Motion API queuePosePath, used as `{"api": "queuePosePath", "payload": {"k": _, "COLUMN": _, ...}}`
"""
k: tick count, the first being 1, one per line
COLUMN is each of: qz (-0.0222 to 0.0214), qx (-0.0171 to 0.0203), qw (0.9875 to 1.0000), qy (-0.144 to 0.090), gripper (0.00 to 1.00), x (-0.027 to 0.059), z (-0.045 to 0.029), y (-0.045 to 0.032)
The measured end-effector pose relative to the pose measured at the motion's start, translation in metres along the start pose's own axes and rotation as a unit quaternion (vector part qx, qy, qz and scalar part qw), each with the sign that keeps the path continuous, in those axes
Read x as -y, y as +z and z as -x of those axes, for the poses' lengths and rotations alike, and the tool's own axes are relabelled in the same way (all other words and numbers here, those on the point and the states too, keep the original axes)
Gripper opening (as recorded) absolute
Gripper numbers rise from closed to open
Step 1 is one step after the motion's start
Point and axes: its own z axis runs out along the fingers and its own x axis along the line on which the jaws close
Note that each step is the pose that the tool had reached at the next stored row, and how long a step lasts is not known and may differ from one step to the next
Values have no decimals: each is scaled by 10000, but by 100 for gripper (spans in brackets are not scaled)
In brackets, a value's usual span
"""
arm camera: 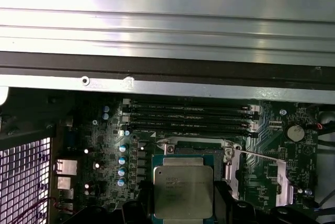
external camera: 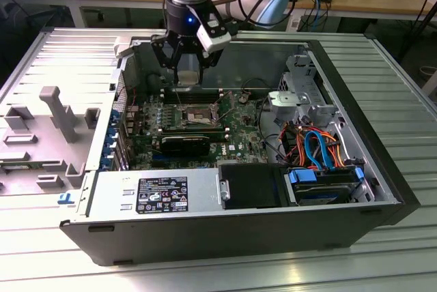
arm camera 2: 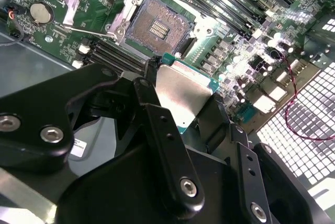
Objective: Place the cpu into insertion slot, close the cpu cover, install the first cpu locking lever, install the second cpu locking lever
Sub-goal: 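Place the cpu into insertion slot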
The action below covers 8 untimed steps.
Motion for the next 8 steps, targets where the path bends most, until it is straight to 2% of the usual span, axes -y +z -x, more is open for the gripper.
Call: {"api": "queuePosePath", "payload": {"k": 8, "qz": 0, "qx": 0, "qw": 10000, "qy": 0, "gripper": 55, "x": 4, "z": 0, "y": 16}}
